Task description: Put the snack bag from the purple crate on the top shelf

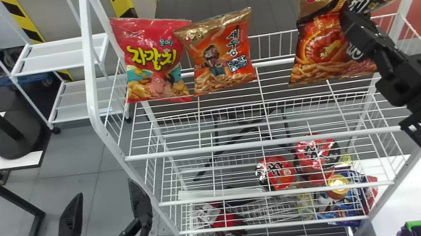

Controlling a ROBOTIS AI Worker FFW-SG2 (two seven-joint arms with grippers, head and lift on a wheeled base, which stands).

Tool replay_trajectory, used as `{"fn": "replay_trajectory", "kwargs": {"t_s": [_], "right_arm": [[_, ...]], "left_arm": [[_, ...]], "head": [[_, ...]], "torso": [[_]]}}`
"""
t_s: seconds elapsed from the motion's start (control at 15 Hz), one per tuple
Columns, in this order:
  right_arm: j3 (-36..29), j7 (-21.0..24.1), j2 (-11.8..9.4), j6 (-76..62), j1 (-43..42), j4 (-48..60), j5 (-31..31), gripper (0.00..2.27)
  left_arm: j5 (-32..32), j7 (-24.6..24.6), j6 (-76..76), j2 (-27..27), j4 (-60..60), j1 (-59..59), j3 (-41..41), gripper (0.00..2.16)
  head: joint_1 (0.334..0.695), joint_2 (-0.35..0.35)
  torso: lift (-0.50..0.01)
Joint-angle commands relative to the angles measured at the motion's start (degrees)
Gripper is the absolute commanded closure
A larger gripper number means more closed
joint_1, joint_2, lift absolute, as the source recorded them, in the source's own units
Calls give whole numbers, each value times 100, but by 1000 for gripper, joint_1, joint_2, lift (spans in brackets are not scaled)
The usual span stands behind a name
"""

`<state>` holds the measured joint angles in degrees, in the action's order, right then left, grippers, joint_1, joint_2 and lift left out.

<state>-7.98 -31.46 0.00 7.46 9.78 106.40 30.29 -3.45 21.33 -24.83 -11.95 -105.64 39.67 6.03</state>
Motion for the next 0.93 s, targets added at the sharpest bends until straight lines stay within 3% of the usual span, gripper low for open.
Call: {"fn": "replay_trajectory", "kwargs": {"t_s": [0.0, 0.47, 0.87], "right_arm": [[139, -27, 5, -275, -337, -611, 29, 2138], [578, -176, 5, -1154, -1365, -2448, 504, 2138], [930, -9, 5, -1927, -1725, -3248, 337, 2138]], "left_arm": [[-59, -15, -17, -18, 52, -12, -75, 124], [-226, -33, -175, -80, 175, -12, -313, 124], [-261, -59, -192, -80, 202, -21, -409, 124]], "head": [[695, 109], [695, 152], [695, 189]], "torso": [[0], [0], [0]]}}
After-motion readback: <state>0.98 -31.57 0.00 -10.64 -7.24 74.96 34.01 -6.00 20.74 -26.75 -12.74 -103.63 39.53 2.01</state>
